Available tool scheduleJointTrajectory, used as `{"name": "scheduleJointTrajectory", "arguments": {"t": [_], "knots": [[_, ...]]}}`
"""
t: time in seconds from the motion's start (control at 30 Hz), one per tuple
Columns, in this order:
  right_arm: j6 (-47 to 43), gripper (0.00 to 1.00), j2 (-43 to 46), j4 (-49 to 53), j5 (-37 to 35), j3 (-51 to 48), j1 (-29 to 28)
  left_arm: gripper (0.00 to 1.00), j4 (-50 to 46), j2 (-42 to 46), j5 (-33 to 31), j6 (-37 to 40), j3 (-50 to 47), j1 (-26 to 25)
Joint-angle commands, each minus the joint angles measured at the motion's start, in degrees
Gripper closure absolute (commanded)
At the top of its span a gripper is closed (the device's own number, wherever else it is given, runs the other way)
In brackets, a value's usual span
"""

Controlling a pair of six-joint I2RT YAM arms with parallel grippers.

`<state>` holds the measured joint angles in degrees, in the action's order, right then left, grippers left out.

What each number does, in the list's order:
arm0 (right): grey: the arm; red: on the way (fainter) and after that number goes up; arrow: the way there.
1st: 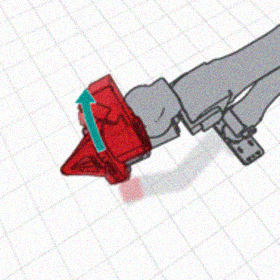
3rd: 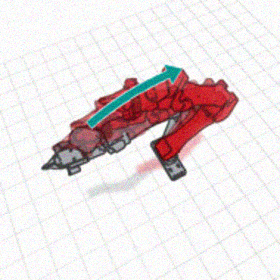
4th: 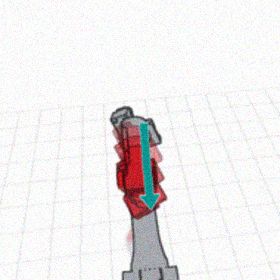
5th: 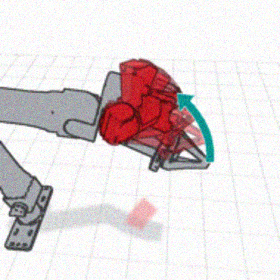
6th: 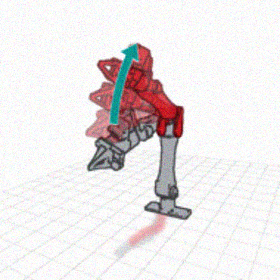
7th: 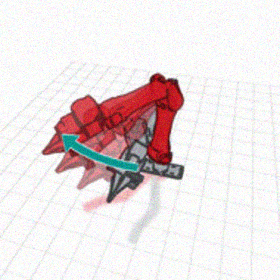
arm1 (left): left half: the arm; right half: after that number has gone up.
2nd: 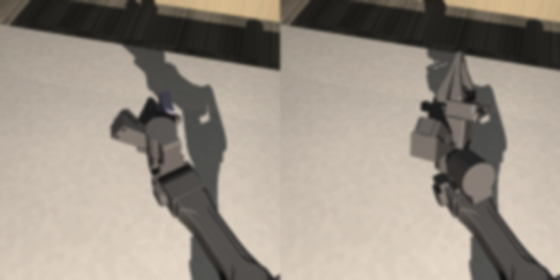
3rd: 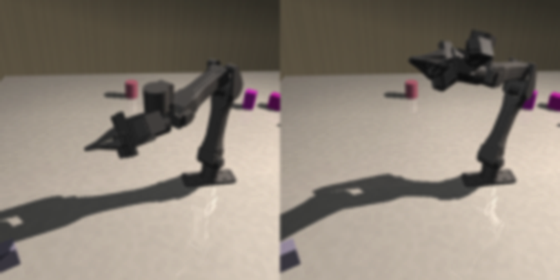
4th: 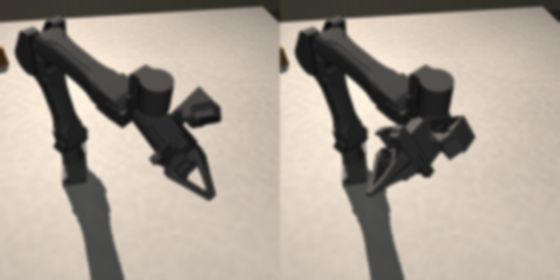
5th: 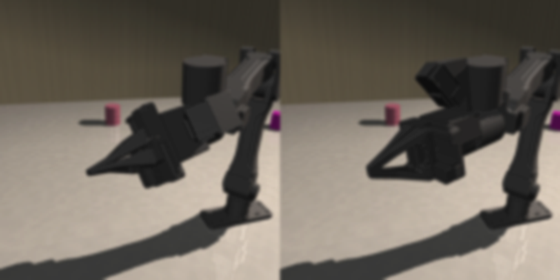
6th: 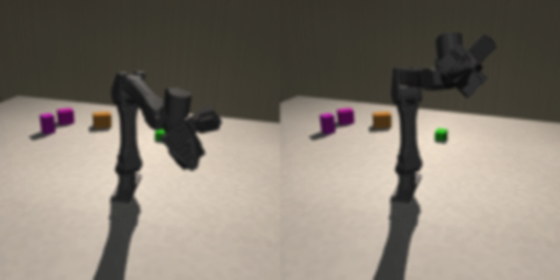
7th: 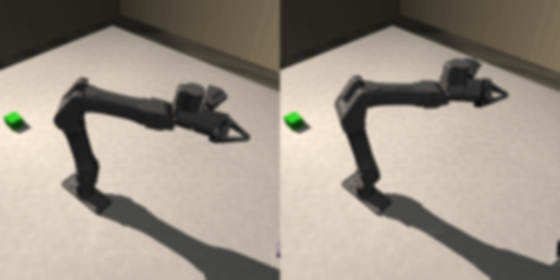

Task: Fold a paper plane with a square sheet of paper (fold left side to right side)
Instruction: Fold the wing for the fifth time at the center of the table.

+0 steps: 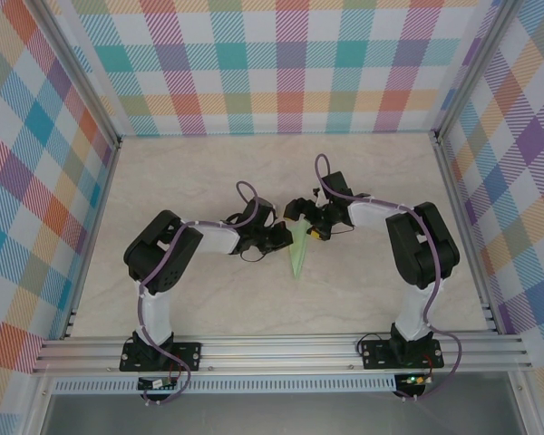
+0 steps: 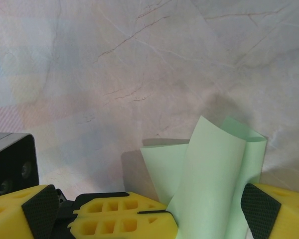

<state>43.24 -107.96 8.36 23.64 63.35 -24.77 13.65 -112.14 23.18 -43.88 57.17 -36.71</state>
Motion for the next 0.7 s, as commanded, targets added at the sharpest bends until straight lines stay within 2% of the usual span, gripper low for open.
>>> {"name": "scheduleJointTrajectory", "arguments": {"t": [0.0,0.5,0.67], "knots": [[-0.9,0.02,-1.2,2.3,-0.2,0.7,-0.7,1.00,0.8,-1.6,1.1,0.3,0.1,0.8],[-0.3,0.02,-1.6,1.5,0.0,-0.2,-0.7,1.00,1.8,-1.2,2.6,0.7,-0.9,0.0],[-0.7,0.03,1.4,1.9,-0.7,0.0,-0.6,1.00,1.1,-1.8,2.1,0.7,-0.5,0.0]]}}
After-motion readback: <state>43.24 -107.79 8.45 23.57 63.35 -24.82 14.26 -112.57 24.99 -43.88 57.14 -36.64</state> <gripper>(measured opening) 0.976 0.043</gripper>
